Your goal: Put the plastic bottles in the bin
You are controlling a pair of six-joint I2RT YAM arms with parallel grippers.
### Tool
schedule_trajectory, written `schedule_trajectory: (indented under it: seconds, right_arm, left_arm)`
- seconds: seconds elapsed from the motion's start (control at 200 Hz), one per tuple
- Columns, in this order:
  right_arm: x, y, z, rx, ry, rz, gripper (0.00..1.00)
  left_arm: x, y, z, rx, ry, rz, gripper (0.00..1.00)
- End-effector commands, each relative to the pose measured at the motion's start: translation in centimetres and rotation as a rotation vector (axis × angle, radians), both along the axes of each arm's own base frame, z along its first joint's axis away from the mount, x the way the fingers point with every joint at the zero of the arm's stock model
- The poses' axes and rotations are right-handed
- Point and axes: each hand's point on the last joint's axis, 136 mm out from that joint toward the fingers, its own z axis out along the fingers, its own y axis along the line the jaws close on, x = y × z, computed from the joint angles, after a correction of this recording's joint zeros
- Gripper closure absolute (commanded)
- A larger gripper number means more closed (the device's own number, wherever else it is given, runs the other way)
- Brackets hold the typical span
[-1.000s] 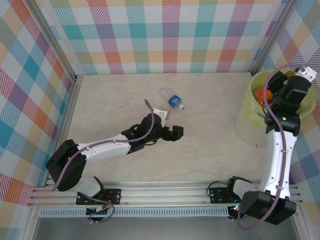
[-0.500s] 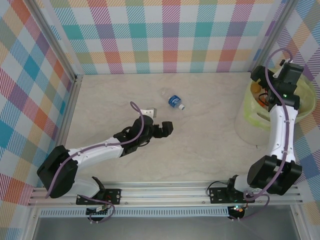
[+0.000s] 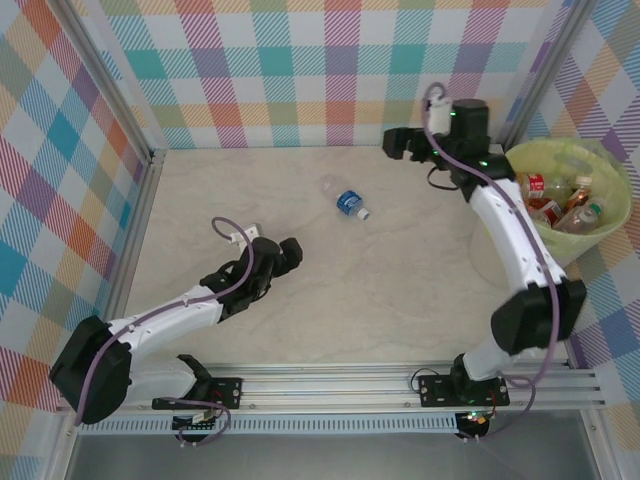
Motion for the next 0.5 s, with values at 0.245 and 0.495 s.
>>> schedule_trajectory:
  seconds: [0.245,0.495]
  right_arm:
    - [4.7,8.2,-17.2,-0.290,0.265,0.220,0.00]
    - [6.0,10.8,-24.4,-0.402,0.391,0.261,0.00]
  left_arm:
    - [-1.8,5.2,-0.9,-0.025,0.006,0.150,0.00]
    - [-1.8,5.3,-1.6,-0.025,0.033,0.136,0.00]
